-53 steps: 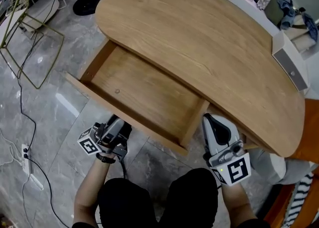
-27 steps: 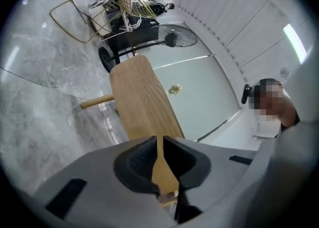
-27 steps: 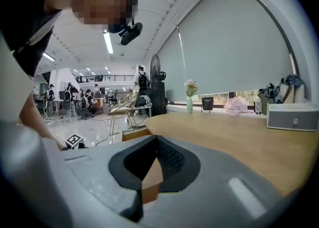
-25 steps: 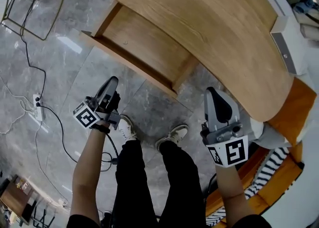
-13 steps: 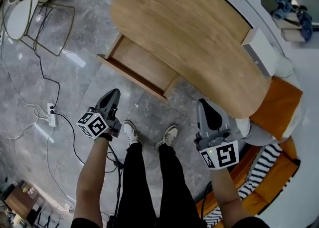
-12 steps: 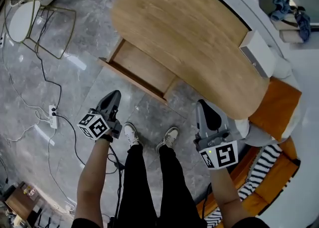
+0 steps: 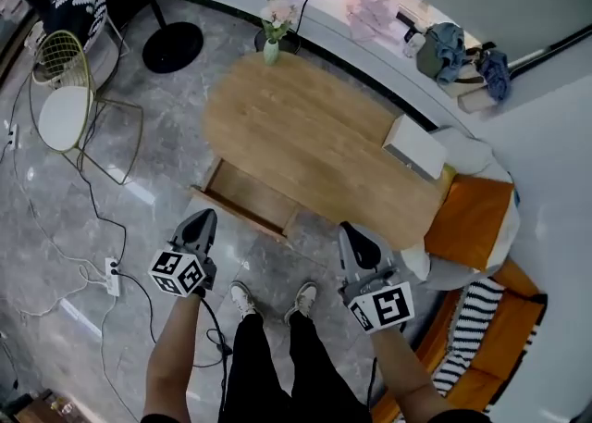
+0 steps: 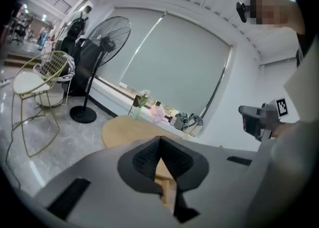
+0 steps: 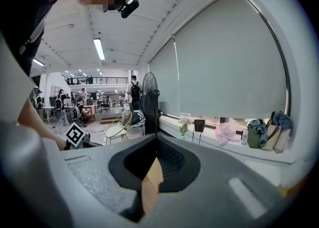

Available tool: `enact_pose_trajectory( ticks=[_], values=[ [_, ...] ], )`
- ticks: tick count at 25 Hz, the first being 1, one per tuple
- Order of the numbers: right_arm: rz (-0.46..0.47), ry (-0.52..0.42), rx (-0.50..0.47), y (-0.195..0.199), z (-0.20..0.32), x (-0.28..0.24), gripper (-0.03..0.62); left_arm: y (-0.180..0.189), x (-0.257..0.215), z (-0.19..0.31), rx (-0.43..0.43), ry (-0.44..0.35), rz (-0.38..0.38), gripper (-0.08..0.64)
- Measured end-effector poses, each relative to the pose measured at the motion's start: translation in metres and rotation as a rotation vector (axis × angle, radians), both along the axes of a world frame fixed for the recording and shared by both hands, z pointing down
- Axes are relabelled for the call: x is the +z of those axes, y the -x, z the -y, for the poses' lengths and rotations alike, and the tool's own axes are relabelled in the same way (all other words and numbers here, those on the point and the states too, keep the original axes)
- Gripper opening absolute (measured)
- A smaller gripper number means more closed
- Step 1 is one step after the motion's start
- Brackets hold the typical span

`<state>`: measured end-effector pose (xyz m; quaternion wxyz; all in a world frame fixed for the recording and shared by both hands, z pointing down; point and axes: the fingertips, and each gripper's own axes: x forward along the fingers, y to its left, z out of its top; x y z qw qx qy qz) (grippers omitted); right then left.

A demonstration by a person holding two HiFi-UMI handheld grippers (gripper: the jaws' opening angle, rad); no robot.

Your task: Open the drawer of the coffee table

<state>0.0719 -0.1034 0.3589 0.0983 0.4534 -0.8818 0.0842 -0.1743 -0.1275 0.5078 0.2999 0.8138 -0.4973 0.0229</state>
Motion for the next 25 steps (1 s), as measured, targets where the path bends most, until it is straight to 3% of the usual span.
enact_pose_trajectory(
  ticks=[9, 25],
  values=[
    [0.018, -0.060, 0.051, -0.019, -0.013, -0.082, 0.005, -0.023, -0.130, 0.004, 0.070, -0.177, 0.134, 0.008],
    [0.051, -0.196, 0.043, -0.068, -0.025, -0.180, 0.005, -0.043, -0.344, -0.028, 0.007, -0.512, 0.291, 0.008]
  ],
)
